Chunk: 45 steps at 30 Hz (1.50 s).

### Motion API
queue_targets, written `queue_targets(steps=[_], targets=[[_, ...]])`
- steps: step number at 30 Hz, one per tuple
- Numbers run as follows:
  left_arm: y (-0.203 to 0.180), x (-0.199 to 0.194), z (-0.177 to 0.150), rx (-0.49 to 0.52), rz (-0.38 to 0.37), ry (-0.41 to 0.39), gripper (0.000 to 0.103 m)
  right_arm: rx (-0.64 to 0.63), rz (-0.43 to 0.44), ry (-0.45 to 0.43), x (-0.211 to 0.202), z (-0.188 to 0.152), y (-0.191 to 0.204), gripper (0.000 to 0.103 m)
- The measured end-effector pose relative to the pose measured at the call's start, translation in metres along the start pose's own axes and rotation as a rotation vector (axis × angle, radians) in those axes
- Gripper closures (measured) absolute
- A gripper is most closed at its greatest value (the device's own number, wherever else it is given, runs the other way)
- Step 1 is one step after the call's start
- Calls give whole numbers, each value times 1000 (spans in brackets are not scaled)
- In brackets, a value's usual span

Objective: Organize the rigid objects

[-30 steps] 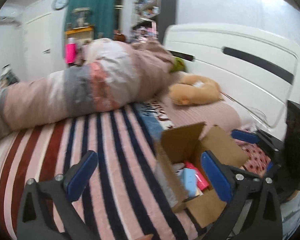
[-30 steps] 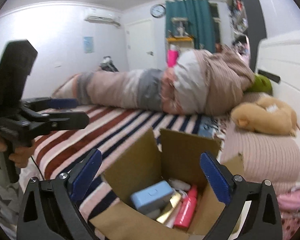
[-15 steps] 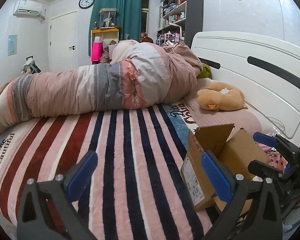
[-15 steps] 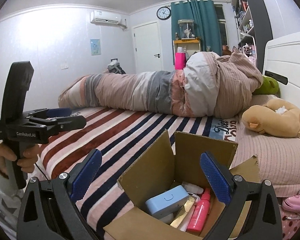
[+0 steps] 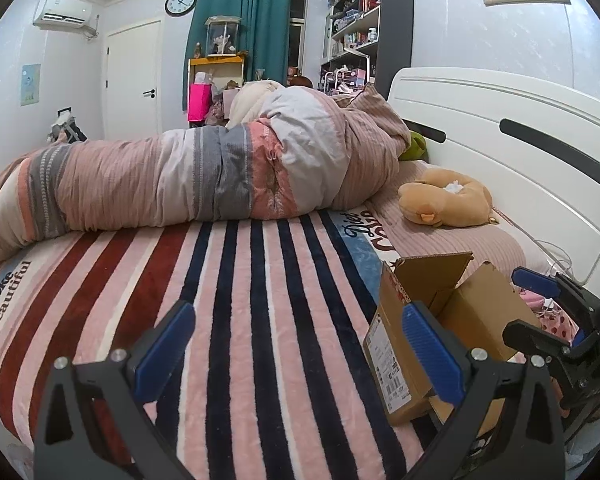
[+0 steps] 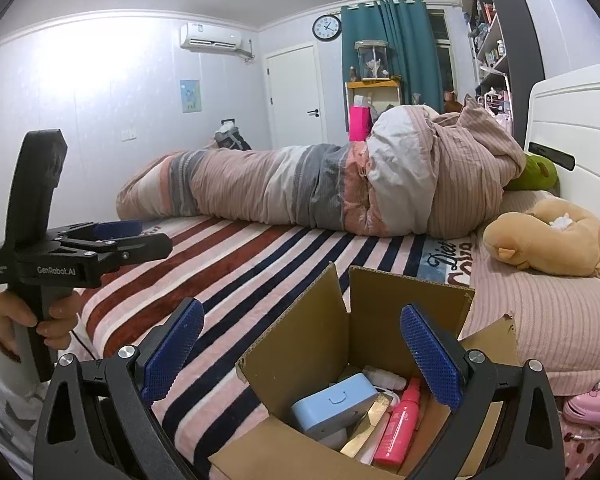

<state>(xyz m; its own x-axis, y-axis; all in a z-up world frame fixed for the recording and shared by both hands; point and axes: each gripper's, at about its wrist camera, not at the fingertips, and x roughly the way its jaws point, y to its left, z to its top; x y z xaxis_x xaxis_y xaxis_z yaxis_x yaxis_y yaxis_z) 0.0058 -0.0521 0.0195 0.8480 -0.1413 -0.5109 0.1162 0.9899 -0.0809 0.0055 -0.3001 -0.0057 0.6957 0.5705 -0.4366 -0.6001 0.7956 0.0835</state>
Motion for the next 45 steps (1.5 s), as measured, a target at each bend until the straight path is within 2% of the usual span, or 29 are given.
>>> queue_targets(steps=[18,45], targets=[[1,-1,-1,0,14,-3,1,5,9,1,0,0,-2,4],[0,-5,-6,2,42,4,1,29,1,2,-2,-8,29,4]])
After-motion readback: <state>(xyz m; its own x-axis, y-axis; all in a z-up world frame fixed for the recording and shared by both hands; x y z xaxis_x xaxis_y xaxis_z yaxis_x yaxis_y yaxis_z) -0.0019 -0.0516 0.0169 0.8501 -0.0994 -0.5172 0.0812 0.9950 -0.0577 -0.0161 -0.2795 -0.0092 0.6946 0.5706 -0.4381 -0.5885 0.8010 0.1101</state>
